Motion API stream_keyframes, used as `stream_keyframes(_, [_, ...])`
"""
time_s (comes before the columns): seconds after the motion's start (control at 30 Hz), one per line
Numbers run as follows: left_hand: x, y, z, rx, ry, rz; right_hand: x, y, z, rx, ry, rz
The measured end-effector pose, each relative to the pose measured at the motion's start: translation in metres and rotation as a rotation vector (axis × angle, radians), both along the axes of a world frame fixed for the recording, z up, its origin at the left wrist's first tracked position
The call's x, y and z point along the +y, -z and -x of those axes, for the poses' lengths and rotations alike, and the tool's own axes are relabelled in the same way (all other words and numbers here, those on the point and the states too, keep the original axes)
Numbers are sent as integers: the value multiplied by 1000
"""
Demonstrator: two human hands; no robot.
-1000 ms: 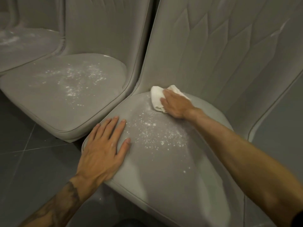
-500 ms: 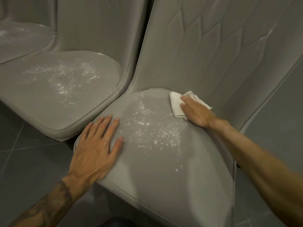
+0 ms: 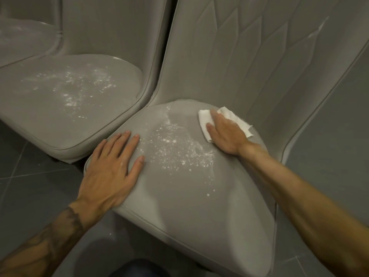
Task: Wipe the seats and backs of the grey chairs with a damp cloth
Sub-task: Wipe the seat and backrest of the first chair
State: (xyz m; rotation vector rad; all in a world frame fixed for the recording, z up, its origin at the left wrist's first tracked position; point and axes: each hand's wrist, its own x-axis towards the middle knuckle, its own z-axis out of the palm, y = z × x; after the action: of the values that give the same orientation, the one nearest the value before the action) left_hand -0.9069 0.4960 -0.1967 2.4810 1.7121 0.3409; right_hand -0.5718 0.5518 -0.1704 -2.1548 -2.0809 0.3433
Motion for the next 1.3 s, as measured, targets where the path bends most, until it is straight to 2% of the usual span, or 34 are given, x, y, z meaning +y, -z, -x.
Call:
stream_keyframes(0.1, [0,1,0,0,3,-7,-55,3,13,23,-246,19])
stream_keyframes(0.17, [0,1,0,-5,3,-6,-75,7,5,38,-314,35])
stream_keyframes(0.3, [-1,0,0,-7,0,-16,-51,-2,-14,-6,-116,77])
stream_keyframes(0.37, [0,1,-1,-6,4,-28,-53,-5,0,-11,-95,37])
stream_keyframes(0.5, [-2,0,0,-26,15,-23,-122,12,51,48,-408,-8])
stream_keyframes(0.57, [-3,-2,0,-35,18,-15,-139,12,55,50,-486,-6])
stream_keyframes(0.67, [-3,-4,-1,-32,17,-13,-128,1,27,-2,-287,11])
stream_keyframes(0.77, [-3,-3,0,-34,12,-15,-136,-5,28,50,-137,47])
stream_keyframes(0.97, [-2,-3,1,-41,8,-3,-199,10,136,100,-433,-65])
stream_keyframes(1.03, [-1,-2,1,-31,16,-9,-194,2,122,90,-404,-47])
stream_keyframes(1.13, [0,-1,2,-30,13,-3,-187,-2,66,11,-180,-2])
stream_keyframes(1.2, [0,0,3,-32,14,1,-198,-1,56,36,-69,-5])
stream_keyframes(1.3, [1,0,3,-31,12,-1,-214,12,106,29,-190,-57])
